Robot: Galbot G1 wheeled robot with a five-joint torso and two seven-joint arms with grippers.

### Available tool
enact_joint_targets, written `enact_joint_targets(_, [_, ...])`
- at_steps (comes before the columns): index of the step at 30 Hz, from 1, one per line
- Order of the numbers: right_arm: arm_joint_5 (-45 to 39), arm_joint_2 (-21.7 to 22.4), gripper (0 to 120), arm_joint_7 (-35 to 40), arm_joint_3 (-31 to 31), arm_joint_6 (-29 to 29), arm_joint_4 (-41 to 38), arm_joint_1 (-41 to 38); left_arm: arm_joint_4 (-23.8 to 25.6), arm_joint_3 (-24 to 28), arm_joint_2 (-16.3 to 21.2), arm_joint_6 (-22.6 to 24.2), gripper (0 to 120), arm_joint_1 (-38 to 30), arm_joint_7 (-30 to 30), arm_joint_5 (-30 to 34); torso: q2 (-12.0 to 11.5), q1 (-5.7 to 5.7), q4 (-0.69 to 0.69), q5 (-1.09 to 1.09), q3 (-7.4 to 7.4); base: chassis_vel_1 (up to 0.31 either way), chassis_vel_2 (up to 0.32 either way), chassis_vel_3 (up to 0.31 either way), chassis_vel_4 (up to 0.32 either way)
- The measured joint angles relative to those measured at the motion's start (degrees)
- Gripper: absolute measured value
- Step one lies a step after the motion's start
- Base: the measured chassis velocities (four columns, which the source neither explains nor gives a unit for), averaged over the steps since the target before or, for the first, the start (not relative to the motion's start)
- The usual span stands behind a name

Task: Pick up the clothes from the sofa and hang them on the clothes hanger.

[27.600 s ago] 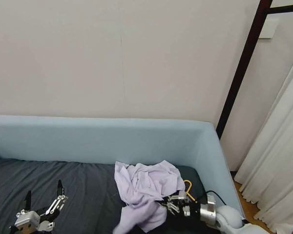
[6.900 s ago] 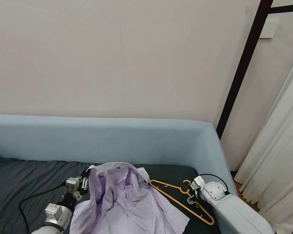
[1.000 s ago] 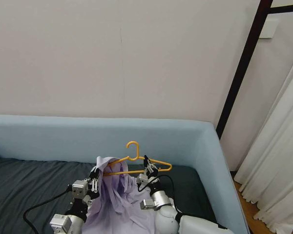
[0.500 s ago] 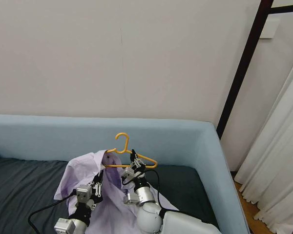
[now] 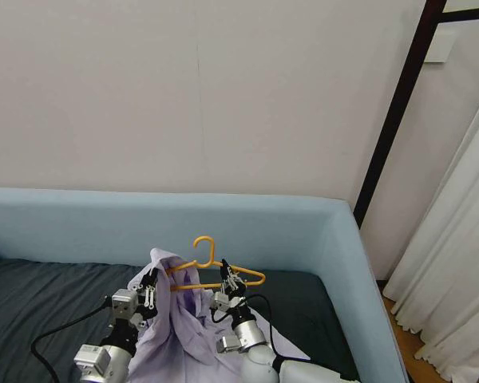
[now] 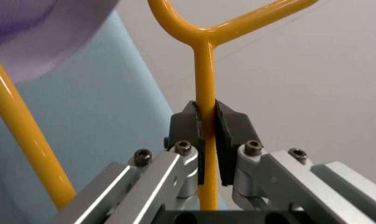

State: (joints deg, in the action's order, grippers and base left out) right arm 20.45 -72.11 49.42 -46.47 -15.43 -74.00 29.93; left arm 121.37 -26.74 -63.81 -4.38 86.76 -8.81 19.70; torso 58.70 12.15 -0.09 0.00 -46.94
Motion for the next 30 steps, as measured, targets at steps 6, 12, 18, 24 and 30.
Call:
enact_joint_targets(6, [1.67, -0.92, 5, -0.03, 0.15, 0.96, -0.35, 0.52, -2.15, 1.64, -0.39, -0.07, 0, 0.41, 0.66, -2.25, 0.00, 0.00, 0.01, 0.00, 0.00, 0.000, 0.000, 0.000, 0.000])
enact_joint_targets(12, [1.14, -2.16, 5, 0.14, 0.33, 2.18, -1.50, -0.34, -3.98, 3.05, -1.20, -0.48, 0, 0.05, 1.16, -3.73, 0.00, 0.00, 0.01, -0.01, 0.00, 0.000, 0.000, 0.000, 0.000])
enact_joint_targets(18, [1.01, -2.77, 5, 0.22, 0.15, 3.39, -1.80, -0.41, -5.20, 3.42, -1.44, -0.96, 0, -1.68, 1.33, -3.70, 0.00, 0.00, 0.00, -0.01, 0.00, 0.000, 0.000, 0.000, 0.000])
enact_joint_targets(24, [1.61, -2.54, 5, 0.11, -0.18, 4.33, -0.42, 0.57, -4.75, 3.46, -0.72, -0.96, 0, -2.04, 1.65, -2.91, 0.00, 0.00, 0.00, 0.00, 0.00, 0.000, 0.000, 0.000, 0.000])
enact_joint_targets(30, [3.19, -2.78, 5, -0.24, 0.22, 5.42, 1.23, 0.99, -3.92, 4.50, -0.29, -0.88, 0, -0.82, 2.70, -3.43, 0.00, 0.00, 0.00, 0.00, 0.00, 0.000, 0.000, 0.000, 0.000])
